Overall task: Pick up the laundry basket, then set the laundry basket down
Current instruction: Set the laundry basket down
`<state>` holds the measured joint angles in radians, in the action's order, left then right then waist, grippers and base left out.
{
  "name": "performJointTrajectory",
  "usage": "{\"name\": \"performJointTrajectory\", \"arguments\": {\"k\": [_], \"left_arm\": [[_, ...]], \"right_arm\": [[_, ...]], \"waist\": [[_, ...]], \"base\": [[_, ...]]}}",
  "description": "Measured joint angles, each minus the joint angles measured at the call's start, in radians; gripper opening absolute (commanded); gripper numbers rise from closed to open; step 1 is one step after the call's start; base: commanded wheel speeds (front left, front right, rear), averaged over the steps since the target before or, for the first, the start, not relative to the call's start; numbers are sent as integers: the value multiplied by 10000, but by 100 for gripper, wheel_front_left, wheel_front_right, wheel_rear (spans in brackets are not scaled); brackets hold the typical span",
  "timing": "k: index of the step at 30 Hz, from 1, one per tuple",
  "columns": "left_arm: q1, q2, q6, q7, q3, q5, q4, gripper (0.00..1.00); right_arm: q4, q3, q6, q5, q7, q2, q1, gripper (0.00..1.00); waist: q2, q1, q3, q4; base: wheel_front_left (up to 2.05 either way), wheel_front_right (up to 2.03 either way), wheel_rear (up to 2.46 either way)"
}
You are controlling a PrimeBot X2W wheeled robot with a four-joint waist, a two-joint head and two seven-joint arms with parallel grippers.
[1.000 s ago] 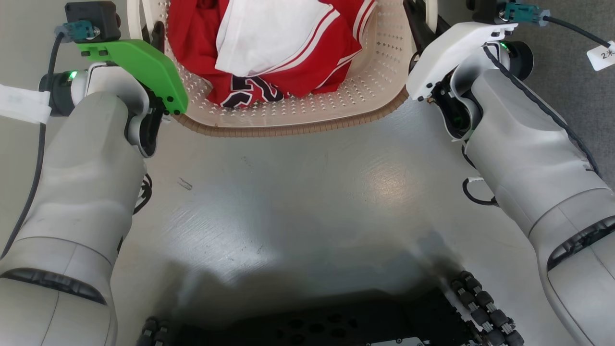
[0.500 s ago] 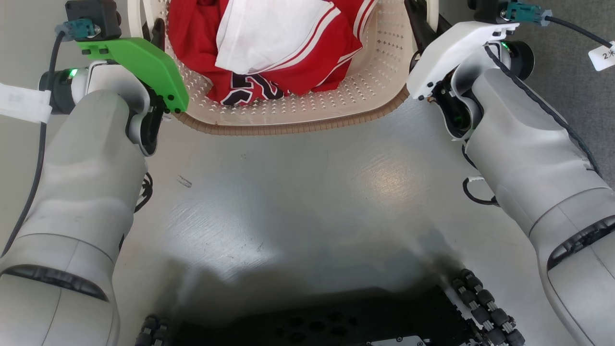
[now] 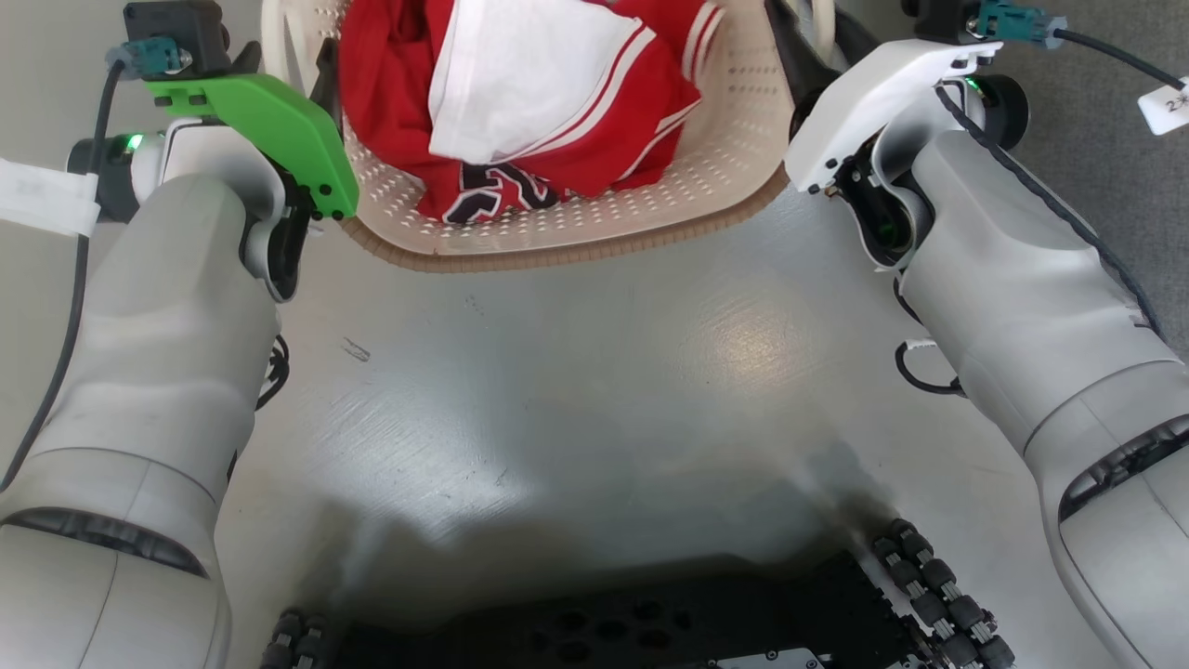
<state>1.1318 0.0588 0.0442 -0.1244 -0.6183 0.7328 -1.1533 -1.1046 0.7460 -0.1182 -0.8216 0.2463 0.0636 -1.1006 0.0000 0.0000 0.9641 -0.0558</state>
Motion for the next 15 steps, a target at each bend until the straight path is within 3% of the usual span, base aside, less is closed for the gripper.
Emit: {"name": "performJointTrajectory", "arguments": {"k": [15], "left_arm": [[145, -17, 100, -278, -4, 2, -330, 100]], "right_arm": [[-52, -2, -48, -73, 54, 10, -78, 100]], "waist": [[0, 0, -180, 31]], "base": [[0, 0, 0]]}}
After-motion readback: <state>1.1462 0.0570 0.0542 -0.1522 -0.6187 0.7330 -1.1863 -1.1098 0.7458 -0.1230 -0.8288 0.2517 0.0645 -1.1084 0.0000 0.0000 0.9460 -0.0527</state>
